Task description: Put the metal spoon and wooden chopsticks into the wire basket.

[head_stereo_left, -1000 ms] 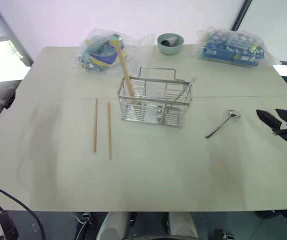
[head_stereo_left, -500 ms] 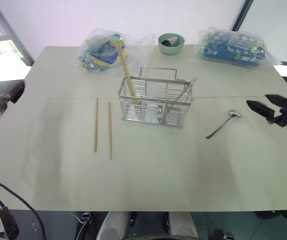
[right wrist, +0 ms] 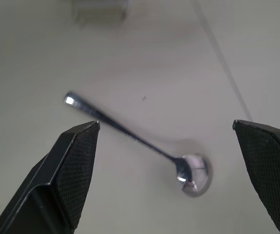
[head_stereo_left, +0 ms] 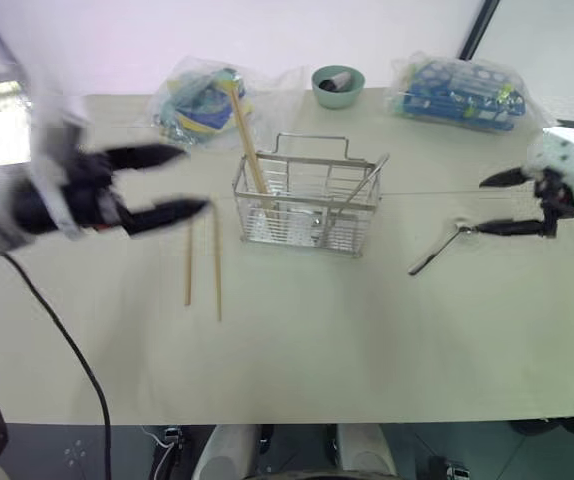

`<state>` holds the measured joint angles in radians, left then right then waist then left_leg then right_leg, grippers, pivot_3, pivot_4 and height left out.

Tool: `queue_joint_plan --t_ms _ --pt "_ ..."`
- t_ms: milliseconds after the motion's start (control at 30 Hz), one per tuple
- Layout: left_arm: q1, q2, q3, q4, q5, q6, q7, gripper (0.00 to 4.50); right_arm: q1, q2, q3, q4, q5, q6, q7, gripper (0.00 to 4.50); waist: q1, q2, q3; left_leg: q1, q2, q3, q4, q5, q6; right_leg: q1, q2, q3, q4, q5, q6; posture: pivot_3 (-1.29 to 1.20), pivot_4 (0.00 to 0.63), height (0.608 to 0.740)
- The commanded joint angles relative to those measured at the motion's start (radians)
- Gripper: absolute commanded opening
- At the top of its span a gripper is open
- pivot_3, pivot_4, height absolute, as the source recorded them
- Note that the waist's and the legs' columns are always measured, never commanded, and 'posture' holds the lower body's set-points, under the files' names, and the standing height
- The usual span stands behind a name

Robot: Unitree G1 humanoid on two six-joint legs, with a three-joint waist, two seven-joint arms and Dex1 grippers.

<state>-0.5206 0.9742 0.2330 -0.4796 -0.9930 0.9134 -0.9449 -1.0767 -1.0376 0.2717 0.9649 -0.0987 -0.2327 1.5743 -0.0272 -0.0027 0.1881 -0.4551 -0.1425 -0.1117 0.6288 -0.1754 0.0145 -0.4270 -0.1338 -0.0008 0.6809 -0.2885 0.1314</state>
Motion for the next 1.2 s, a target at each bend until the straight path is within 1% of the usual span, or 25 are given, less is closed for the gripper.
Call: queue_joint_plan --t_ms 33,133,267,400,533,700,733,767,800,967,1000,1033,1067,1200 --pt "-0.024 -0.011 -0.027 -0.032 -0.038 0.011 -0.008 4.5 -0.099 0.017 0.076 0.105 -0.142 -0.183 -0.027 4.48 -0.004 0.0 0.001 0.0 0.0 0.0 0.0 0.0 0.0 0.0 0.0 0.0 0.0 0.0 0.0 0.0 0.15 0.697" --pt "-0.002 -0.006 -0.102 -0.067 0.029 -0.021 -0.027 4.5 -0.179 0.078 0.172 0.2 -0.284 -0.282 -0.111 4.48 -0.017 -0.001 0.001 0.0 0.0 -0.001 0.0 0.0 -0.001 0.0 0.0 0.0 0.001 0.0 0.0 0.0 0.15 0.697" --pt "0.005 -0.015 -0.155 -0.073 0.117 -0.067 -0.011 4.5 -0.239 0.134 0.239 0.275 -0.392 -0.341 -0.176 4.48 -0.017 -0.001 0.001 0.0 0.0 -0.001 -0.001 0.001 -0.001 0.0 0.0 0.0 0.002 0.0 0.0 0.0 0.15 0.697" --pt "-0.007 -0.03 -0.144 -0.074 0.115 -0.068 0.004 4.5 -0.264 0.183 0.268 0.318 -0.453 -0.361 -0.239 4.48 -0.017 -0.001 0.001 0.0 0.0 -0.002 -0.001 0.001 -0.001 0.0 0.001 0.0 0.002 0.0 0.0 0.0 0.15 0.697" --pt "-0.022 -0.046 -0.124 -0.088 0.099 -0.055 0.053 4.5 -0.261 0.222 0.338 0.346 -0.557 -0.396 -0.344 4.48 -0.016 -0.001 0.001 0.001 0.0 -0.002 -0.001 0.003 -0.004 0.0 0.001 0.0 0.002 0.0 0.0 0.0 0.15 0.697" --pt "-0.031 -0.052 -0.096 -0.103 0.055 -0.031 0.097 4.5 -0.258 0.245 0.363 0.37 -0.601 -0.418 -0.388 4.48 -0.016 -0.001 0.001 0.001 -0.001 -0.002 -0.001 0.004 -0.005 0.0 0.001 0.0 0.004 0.0 0.0 0.0 0.15 0.697" --pt "-0.034 -0.051 -0.09 -0.104 0.048 -0.027 0.105 4.5 -0.255 0.249 0.36 0.371 -0.6 -0.427 -0.385 4.1 -0.016 -0.001 0.001 0.002 -0.001 -0.003 -0.001 0.004 -0.006 0.0 0.001 0.0 0.004 0.0 0.0 0.0 0.15 0.697" --pt "-0.038 -0.051 -0.086 -0.105 0.044 -0.024 0.112 4.5 -0.252 0.252 0.356 0.373 -0.598 -0.431 -0.382 3.96 -0.017 -0.001 0.001 0.002 -0.001 -0.003 -0.001 0.004 -0.006 0.0 0.001 0.0 0.004 0.0 0.0 0.0 0.15 0.697" --pt "-0.041 -0.051 -0.083 -0.105 0.04 -0.023 0.118 4.5 -0.25 0.256 0.352 0.374 -0.596 -0.436 -0.379 3.65 -0.017 -0.001 0.001 0.004 -0.001 -0.003 -0.001 0.004 -0.005 0.002 0.001 0.0 0.004 0.0 0.0 0.0 0.15 0.697" --pt "-0.068 -0.048 -0.08 -0.084 0.025 -0.017 0.139 4.5 -0.235 0.267 0.325 0.375 -0.566 -0.459 -0.331 1.2 -0.02 -0.001 0.001 0.011 -0.001 -0.002 -0.002 0.002 -0.002 0.007 0.001 0.0 0.004 0.0 0.0 0.0 0.15 0.697" --pt "-0.072 -0.048 -0.082 -0.08 0.026 -0.018 0.139 4.5 -0.233 0.267 0.319 0.374 -0.561 -0.464 -0.324 0.58 -0.019 -0.001 0.001 0.012 -0.001 -0.002 -0.003 0.002 -0.002 0.008 0.001 0.0 0.004 0.0 0.0 0.0 0.15 0.697" --pt "-0.075 -0.047 -0.084 -0.077 0.026 -0.019 0.139 4.5 -0.232 0.267 0.315 0.373 -0.557 -0.467 -0.319 0.2 -0.019 -0.001 0.001 0.012 -0.001 -0.002 -0.003 0.002 -0.002 0.008 0.001 0.0 0.004 0.0 0.0 0.0 0.15 0.697" --pt "-0.077 -0.048 -0.086 -0.073 0.028 -0.021 0.139 4.5 -0.231 0.267 0.308 0.372 -0.551 -0.47 -0.312 0.03 -0.019 -0.003 0.001 0.012 -0.001 -0.002 -0.003 0.002 -0.002 0.008 0.001 0.0 0.004 0.0 0.0 0.0 0.15 0.697" --pt "-0.103 -0.055 -0.106 -0.042 0.048 -0.033 0.128 4.5 -0.214 0.267 0.238 0.361 -0.469 -0.475 -0.226 0.03 -0.018 -0.004 0.001 0.013 -0.001 -0.003 -0.002 0.001 -0.002 0.01 0.003 0.0 0.004 0.0 0.0 0.0 0.15 0.697"
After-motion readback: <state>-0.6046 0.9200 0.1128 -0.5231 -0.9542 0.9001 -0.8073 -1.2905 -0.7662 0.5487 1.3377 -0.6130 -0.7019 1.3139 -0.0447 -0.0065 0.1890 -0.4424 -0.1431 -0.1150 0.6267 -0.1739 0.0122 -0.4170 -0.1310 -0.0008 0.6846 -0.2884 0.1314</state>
